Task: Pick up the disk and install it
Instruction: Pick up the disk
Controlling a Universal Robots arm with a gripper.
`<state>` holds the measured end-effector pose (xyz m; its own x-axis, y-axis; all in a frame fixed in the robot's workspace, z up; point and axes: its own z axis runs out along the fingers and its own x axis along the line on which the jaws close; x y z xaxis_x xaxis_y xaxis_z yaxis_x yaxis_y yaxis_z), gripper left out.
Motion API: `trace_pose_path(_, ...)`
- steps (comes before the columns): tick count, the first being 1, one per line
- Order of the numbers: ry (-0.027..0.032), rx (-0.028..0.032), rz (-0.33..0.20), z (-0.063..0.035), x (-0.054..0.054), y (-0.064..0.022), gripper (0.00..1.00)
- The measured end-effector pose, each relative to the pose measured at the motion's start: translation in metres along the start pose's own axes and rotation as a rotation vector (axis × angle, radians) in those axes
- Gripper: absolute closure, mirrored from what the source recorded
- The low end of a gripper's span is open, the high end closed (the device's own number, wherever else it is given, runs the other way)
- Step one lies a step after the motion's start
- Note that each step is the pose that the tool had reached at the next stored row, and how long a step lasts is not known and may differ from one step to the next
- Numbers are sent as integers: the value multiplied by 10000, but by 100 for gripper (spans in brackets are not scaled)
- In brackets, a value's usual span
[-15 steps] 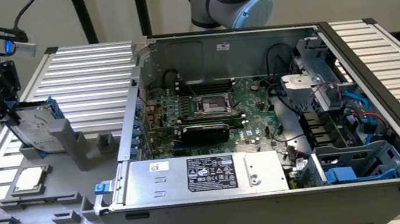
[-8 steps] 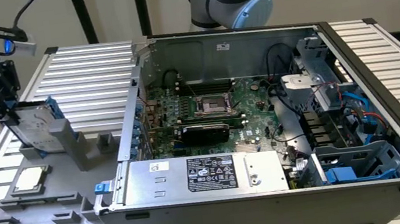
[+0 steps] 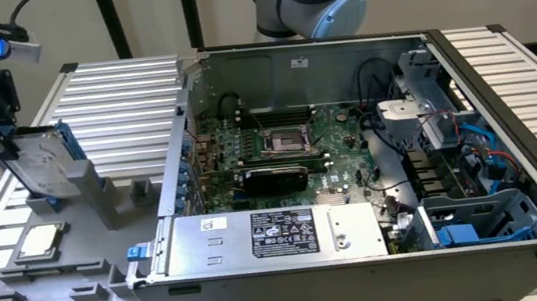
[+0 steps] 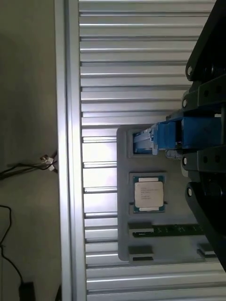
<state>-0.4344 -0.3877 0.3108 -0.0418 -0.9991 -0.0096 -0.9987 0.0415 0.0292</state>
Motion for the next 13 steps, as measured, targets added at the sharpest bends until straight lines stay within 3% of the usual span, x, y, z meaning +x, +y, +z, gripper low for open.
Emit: trace_pose_path(13, -1, 1, -2, -593, -7, -19, 67)
